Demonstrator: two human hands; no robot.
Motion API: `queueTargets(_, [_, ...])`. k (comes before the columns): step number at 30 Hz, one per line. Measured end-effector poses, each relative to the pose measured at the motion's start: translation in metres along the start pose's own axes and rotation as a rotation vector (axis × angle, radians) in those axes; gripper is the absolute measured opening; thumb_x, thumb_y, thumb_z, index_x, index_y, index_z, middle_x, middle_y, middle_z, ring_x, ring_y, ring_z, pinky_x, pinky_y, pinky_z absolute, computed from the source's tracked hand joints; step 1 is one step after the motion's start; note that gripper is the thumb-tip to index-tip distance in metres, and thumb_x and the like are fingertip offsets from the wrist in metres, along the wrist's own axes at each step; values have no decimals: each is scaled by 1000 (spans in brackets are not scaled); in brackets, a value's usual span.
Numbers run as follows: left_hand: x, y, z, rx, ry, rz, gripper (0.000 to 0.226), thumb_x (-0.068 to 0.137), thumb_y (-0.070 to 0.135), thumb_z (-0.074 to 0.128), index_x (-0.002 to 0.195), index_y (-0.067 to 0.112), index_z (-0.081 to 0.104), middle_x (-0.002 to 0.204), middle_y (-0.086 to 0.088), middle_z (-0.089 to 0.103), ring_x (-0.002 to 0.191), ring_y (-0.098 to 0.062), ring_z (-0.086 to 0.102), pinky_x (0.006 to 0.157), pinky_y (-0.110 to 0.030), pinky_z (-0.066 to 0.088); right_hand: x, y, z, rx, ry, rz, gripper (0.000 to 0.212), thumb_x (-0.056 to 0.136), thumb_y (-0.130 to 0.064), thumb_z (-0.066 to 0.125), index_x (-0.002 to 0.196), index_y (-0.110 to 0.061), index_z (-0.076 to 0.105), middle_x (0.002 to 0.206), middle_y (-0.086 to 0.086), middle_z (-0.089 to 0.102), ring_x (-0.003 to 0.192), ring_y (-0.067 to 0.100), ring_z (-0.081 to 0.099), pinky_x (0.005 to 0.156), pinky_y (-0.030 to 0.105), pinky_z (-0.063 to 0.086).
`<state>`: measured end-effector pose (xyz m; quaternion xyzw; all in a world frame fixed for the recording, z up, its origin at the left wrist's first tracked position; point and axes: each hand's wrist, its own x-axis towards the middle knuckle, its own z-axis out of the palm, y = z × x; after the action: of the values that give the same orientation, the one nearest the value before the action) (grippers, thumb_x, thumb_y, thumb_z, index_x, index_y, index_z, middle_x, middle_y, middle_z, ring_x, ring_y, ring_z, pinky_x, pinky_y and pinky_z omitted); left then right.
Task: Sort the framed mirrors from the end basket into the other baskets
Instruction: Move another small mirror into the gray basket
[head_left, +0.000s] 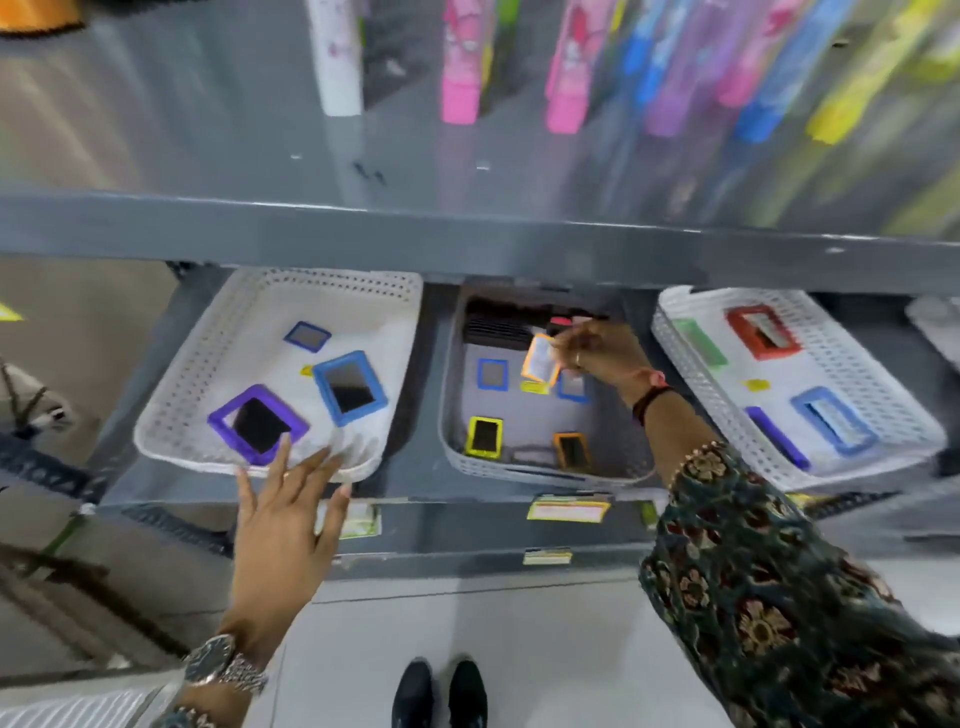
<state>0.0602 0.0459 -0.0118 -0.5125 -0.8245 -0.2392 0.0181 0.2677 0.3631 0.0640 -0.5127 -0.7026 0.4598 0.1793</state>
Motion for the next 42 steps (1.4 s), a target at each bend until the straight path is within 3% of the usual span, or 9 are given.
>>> queueTargets(4, [1, 0, -1, 11, -25, 10, 51, 92, 43, 32, 127, 16, 58, 131, -7, 59, 144, -24, 20, 117, -41, -7, -25, 37, -30, -48, -59, 164, 17, 78, 8, 68, 69, -6, 63, 39, -8, 62, 38, -1, 58, 42, 20, 52])
queueTargets(7, [-1, 1, -2, 31, -67, 7, 56, 93, 45, 30, 130, 13, 56, 135, -9, 56, 145, -25, 17, 116, -38, -10, -35, 52, -32, -128, -88, 179, 9, 79, 7, 67, 87, 7, 68, 60, 1, 64, 43, 1, 61, 46, 19, 54])
queueTargets(15, [-1, -4, 0, 63, -94, 24, 58, 93, 46, 28, 133, 11, 53, 134, -10, 57, 145, -25, 15, 117, -45, -5, -36, 56, -8, -329, -148, 139, 14, 78, 1, 70, 91, 4, 72, 77, 6, 66, 46, -2, 58, 40, 1, 43])
queueTargets(20, [-1, -6, 0, 64, -90, 36, 58, 94, 45, 28, 135, 12, 51, 135, -10, 56, 146, -25, 14, 117, -49, -3, -34, 58, 0, -390, -152, 163, 15, 77, 1, 71, 91, 5, 71, 82, 12, 69, 70, 24, 71, 48, 11, 55])
queueTargets(23, [0, -6, -1, 53, -90, 41, 58, 94, 45, 28, 136, 12, 50, 136, -9, 55, 146, -24, 13, 117, -47, -5, -33, 56, 2, -439, -158, 130, 17, 76, 0, 72, 93, 5, 71, 95, 18, 73, 89, 29, 72, 79, 34, 60])
queueTargets(25, [0, -7, -1, 46, -92, 36, 58, 94, 46, 28, 137, 13, 49, 137, -8, 54, 146, -22, 11, 117, -46, -5, -34, 56, 2, -501, -158, 107, 19, 76, -2, 72, 93, 4, 71, 100, 17, 73, 93, 27, 70, 87, 36, 57])
queueTargets(32, [0, -8, 0, 36, -97, 39, 58, 95, 47, 27, 137, 13, 49, 140, -9, 52, 147, -21, 9, 117, -48, -5, -37, 57, 5, -562, -112, 90, 22, 77, -13, 72, 96, -2, 69, 108, 14, 69, 102, 27, 64, 89, 32, 51])
queueTargets(39, [-1, -8, 1, 30, -88, 28, 60, 94, 48, 26, 137, 13, 49, 137, -10, 54, 147, -21, 9, 117, -50, -4, -53, 51, 21, -621, -90, 72, 42, 73, -35, 72, 104, -8, 64, 111, 11, 66, 102, 29, 61, 86, 38, 53])
queueTargets(42, [-1, -8, 0, 34, -88, 29, 59, 95, 47, 27, 137, 13, 49, 136, -11, 54, 146, -20, 9, 117, -49, -4, -57, 49, 28, -671, -100, 79, 40, 73, -32, 71, 108, -14, 62, 118, 9, 60, 104, 28, 61, 86, 37, 52])
